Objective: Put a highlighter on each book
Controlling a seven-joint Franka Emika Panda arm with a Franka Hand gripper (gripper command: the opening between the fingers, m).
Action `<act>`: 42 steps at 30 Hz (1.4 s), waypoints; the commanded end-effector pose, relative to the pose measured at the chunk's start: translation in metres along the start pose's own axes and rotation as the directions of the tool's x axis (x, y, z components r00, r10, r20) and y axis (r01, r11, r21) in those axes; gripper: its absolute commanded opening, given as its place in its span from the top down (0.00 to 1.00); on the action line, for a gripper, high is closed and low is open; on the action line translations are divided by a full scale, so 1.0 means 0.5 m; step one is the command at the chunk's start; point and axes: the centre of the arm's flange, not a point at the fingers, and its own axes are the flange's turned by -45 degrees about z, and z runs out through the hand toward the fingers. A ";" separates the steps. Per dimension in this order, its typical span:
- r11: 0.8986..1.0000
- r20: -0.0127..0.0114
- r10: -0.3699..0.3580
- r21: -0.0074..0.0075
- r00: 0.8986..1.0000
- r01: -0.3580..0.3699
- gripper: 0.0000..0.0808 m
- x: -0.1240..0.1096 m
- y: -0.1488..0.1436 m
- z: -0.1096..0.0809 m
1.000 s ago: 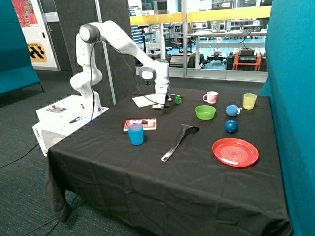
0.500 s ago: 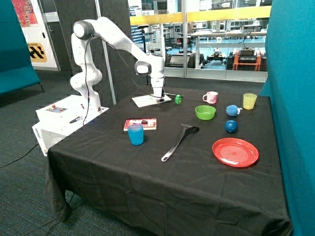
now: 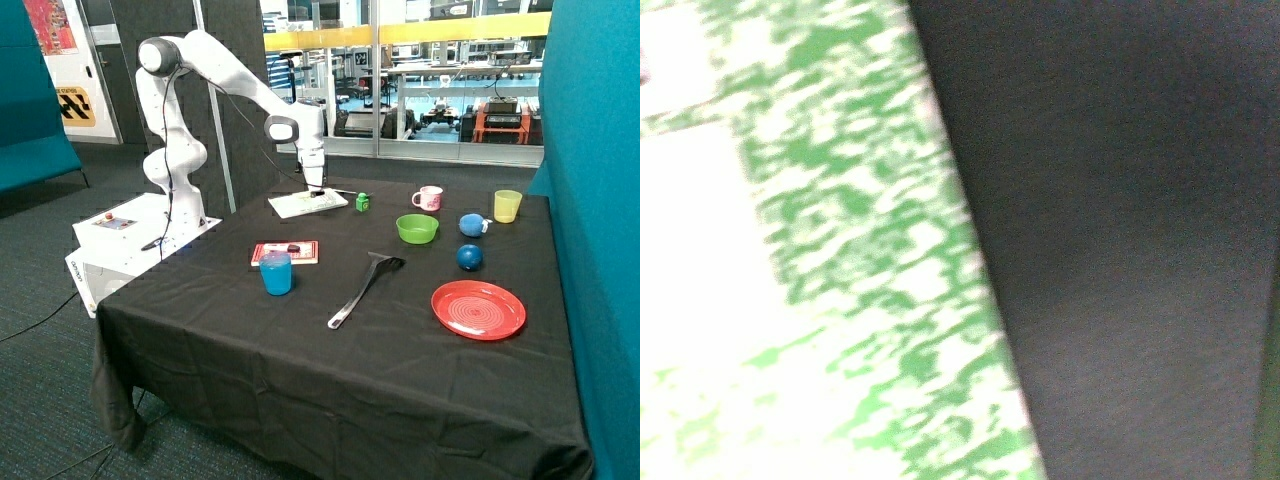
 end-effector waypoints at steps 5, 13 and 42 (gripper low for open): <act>0.992 -0.001 -0.130 0.002 0.992 0.130 1.00 -0.026 -0.109 -0.007; 0.984 -0.001 -0.180 0.002 0.984 0.180 1.00 -0.027 -0.165 0.011; 0.995 -0.001 -0.099 0.002 0.995 0.099 1.00 0.041 -0.203 0.113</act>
